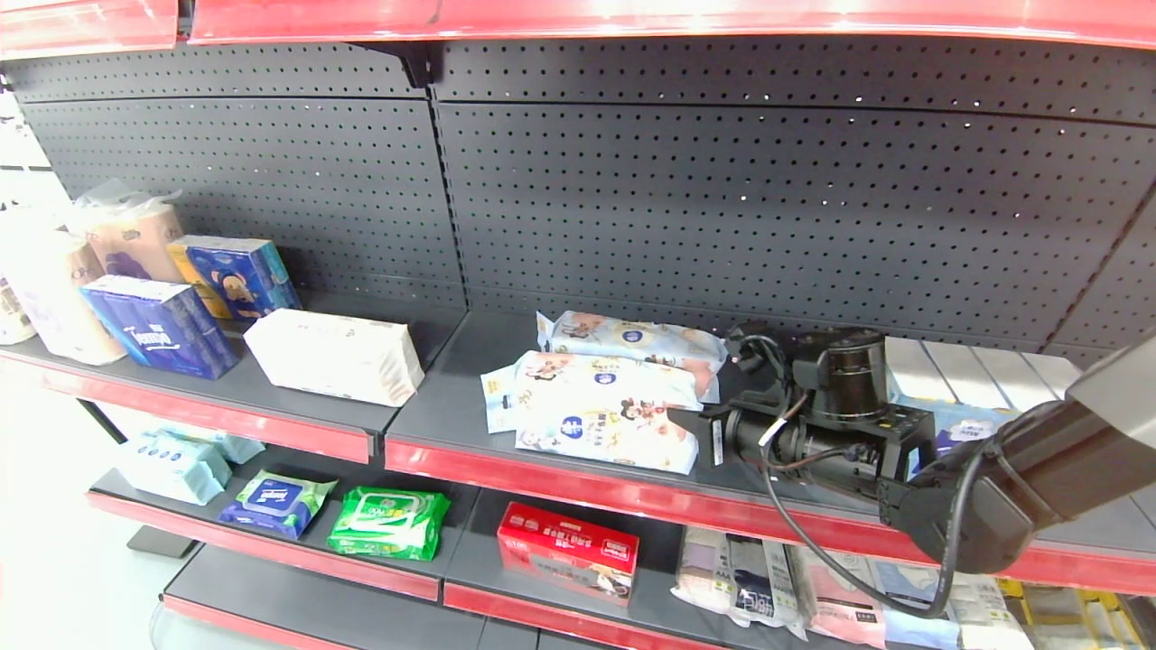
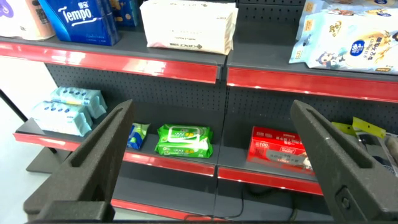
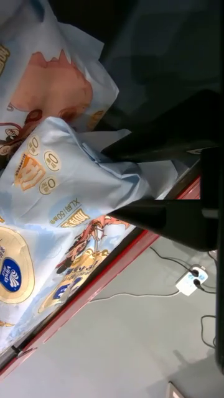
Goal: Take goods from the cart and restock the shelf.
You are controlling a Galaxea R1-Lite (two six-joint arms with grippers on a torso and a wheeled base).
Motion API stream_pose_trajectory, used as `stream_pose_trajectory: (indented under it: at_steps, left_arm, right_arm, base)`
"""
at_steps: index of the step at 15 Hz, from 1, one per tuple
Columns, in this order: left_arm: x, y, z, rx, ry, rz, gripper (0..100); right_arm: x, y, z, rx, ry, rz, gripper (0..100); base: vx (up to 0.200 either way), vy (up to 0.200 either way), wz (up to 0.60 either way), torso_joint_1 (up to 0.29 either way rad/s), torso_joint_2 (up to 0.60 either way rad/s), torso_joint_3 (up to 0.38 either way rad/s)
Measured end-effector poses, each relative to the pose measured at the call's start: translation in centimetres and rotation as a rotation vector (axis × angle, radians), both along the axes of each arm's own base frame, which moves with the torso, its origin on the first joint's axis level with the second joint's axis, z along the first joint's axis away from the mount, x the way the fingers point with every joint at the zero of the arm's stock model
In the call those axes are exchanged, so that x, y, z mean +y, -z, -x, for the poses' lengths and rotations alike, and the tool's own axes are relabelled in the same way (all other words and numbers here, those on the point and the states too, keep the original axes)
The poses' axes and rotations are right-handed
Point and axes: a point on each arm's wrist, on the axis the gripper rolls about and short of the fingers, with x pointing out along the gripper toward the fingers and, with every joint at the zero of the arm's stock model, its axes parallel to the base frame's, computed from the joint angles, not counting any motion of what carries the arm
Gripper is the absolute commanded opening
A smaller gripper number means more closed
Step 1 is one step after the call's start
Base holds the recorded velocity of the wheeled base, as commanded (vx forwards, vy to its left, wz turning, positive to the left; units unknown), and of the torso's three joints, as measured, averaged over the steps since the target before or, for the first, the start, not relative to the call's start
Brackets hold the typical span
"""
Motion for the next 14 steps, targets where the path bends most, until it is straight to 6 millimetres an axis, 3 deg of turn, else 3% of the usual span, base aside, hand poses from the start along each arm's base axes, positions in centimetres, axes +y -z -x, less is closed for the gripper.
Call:
stream_pose_trajectory:
  at_steps: [14]
  left_arm:
    - [0.00, 0.00, 0.00, 0.000, 0.000, 0.000, 100]
  right_arm:
    - [-0.54, -0.25, 0.84, -0.011, -0.008, 0.027, 0]
  base:
    - [0.000, 0.000, 0.00, 0.000, 0.00, 0.000]
